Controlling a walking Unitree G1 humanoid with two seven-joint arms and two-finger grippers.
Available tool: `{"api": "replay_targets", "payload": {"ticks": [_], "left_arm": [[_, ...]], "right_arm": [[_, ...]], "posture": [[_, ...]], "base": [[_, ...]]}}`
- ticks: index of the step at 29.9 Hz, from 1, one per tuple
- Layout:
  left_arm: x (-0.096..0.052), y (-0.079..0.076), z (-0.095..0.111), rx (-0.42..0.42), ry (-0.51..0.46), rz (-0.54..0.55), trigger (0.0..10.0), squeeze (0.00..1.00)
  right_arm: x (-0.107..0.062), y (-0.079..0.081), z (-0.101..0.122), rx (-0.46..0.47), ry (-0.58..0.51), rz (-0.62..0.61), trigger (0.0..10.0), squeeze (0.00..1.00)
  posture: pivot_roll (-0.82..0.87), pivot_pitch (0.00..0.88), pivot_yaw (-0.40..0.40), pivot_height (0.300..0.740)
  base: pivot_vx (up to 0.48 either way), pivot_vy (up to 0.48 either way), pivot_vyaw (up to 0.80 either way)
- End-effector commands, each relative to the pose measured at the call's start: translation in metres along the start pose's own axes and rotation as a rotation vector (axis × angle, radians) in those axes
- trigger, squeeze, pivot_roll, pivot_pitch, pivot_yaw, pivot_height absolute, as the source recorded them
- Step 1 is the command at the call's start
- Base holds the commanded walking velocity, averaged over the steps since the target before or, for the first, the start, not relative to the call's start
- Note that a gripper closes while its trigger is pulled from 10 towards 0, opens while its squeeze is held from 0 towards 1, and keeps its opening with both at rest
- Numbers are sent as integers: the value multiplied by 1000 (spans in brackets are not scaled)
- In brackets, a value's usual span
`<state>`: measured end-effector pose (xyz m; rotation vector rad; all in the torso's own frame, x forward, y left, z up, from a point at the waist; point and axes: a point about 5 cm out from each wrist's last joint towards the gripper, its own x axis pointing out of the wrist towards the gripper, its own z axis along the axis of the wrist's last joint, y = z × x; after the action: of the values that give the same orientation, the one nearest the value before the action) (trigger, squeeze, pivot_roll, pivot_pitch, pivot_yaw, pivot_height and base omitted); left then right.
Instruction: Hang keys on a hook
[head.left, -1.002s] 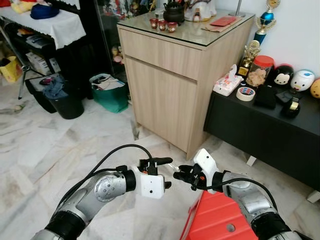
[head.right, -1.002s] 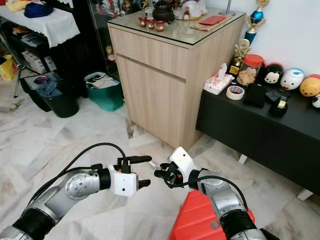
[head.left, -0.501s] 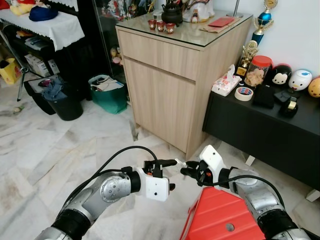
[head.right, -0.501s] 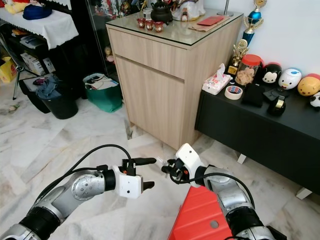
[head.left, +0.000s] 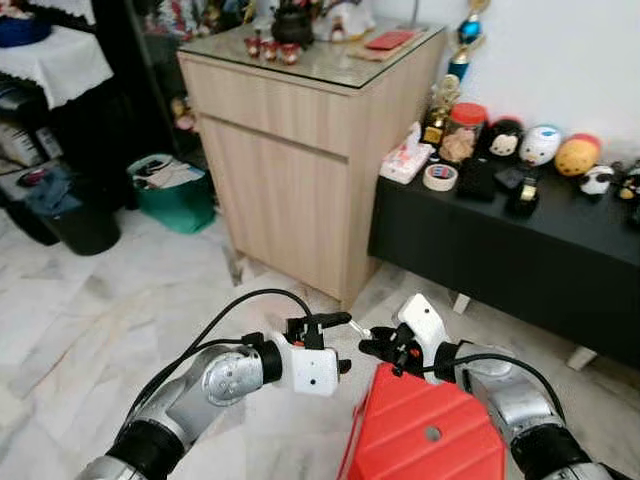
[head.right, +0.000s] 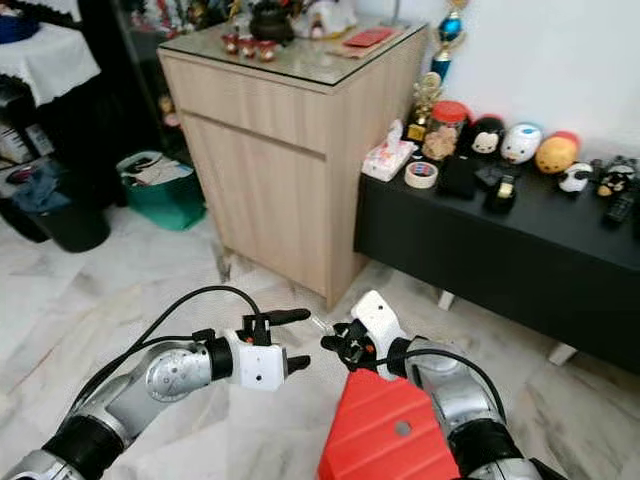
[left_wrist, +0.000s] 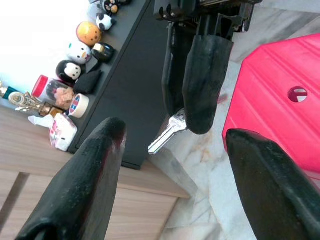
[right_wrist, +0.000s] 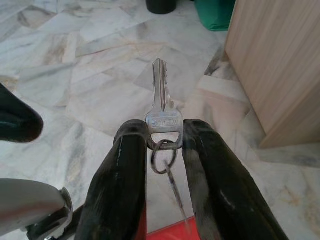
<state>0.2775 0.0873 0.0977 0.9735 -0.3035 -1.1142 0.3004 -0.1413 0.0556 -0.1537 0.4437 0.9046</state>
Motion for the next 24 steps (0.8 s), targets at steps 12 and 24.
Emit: {"api": "replay_targets", "payload": {"ticks": [12,24], "left_arm": [[14,11,1,9,-24,-9,10000,0],[33,24,5,44,-61,-31,10000,0]], "right_arm": [[-4,-10,17,-45,-45,-57,10000,0],[-23,-12,15,-35,-60,-120,10000,0]], "posture": [[-10,0,80,740],[-125,0,114,740]], "base": [[0,0,0],[0,0,0]]}}
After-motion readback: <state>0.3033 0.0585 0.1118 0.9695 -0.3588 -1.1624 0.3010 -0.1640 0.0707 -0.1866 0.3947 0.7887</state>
